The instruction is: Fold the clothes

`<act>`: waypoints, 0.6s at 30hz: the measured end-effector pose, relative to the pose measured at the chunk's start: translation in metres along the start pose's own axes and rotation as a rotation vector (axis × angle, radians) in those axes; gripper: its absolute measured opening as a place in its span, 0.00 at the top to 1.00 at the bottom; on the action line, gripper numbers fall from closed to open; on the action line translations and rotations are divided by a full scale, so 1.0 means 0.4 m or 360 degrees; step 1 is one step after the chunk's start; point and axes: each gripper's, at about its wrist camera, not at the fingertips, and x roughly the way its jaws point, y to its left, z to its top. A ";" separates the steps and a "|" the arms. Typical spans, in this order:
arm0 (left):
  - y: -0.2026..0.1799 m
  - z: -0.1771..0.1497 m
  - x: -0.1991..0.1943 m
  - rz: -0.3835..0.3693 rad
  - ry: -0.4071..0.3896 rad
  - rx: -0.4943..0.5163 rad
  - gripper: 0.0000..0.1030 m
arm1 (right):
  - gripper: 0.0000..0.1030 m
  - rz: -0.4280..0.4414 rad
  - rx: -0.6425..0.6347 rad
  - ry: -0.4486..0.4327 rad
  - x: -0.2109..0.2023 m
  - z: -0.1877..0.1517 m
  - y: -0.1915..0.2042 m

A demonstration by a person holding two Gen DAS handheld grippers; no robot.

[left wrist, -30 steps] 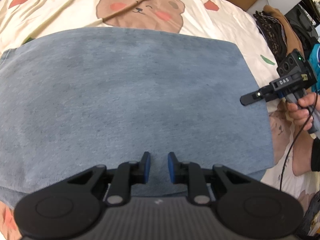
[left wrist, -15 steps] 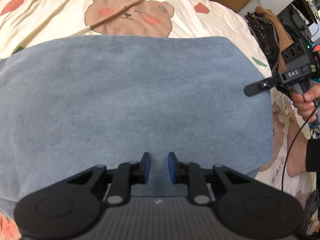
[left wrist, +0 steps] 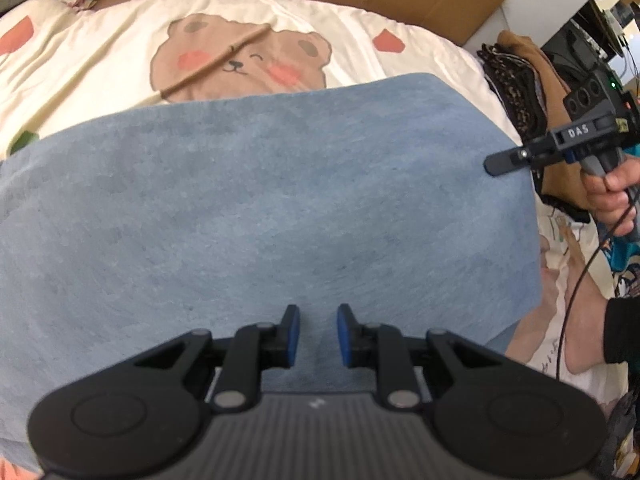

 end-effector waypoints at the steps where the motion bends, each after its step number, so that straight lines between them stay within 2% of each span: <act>1: 0.004 -0.003 -0.002 0.0003 -0.0004 -0.0002 0.80 | 0.96 -0.0007 -0.0002 -0.0010 -0.008 0.006 0.000; 9: 0.036 -0.033 -0.029 0.0040 -0.0053 -0.0018 0.80 | 0.96 -0.0036 0.0011 -0.0102 -0.078 0.040 -0.014; 16: 0.067 -0.051 -0.052 0.0048 -0.0046 -0.0021 0.80 | 0.95 0.0038 0.0147 -0.0104 -0.063 0.027 -0.103; 18: 0.074 -0.060 -0.066 0.0050 -0.0041 -0.0026 0.80 | 0.90 0.0060 0.0187 -0.0104 -0.058 0.023 -0.129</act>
